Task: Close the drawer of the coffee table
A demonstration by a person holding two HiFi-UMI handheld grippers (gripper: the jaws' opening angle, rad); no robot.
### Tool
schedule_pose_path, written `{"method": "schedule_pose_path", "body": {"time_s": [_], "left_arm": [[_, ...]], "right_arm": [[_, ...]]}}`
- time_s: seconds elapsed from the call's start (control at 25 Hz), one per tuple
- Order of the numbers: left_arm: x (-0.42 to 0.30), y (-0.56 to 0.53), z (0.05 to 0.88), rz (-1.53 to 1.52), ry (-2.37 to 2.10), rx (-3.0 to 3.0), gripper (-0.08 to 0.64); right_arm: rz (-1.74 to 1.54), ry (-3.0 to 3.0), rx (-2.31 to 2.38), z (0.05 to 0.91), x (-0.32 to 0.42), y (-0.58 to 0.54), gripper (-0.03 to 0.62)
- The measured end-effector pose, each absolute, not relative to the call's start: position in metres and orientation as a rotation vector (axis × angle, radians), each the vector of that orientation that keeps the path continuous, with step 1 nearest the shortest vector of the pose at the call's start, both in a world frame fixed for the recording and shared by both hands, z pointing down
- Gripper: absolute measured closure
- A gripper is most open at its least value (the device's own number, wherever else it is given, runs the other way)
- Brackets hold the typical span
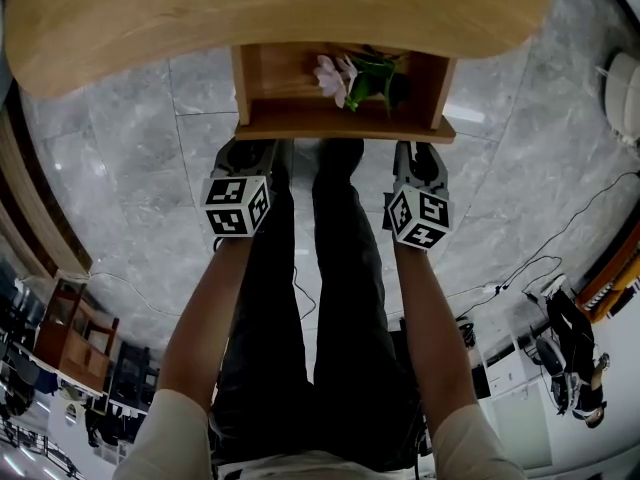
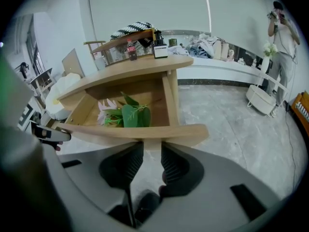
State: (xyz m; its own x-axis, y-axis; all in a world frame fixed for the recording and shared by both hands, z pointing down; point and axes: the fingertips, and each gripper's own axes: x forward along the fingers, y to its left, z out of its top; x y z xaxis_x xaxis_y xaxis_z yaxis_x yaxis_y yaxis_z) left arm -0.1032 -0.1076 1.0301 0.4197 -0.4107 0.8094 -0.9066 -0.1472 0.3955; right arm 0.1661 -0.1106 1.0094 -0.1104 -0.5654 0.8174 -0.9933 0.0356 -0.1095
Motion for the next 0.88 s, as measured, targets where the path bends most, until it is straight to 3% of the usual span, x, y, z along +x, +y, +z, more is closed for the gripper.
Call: {"method": "schedule_pose_path", "body": {"time_s": [0.88], "left_arm": [[-0.106,-0.176,1.005,0.560,-1.262,1.795,0.422]], "right_arm": [[0.911,-1.844,1.646,0.984,0.164,-0.180,0.462]]}}
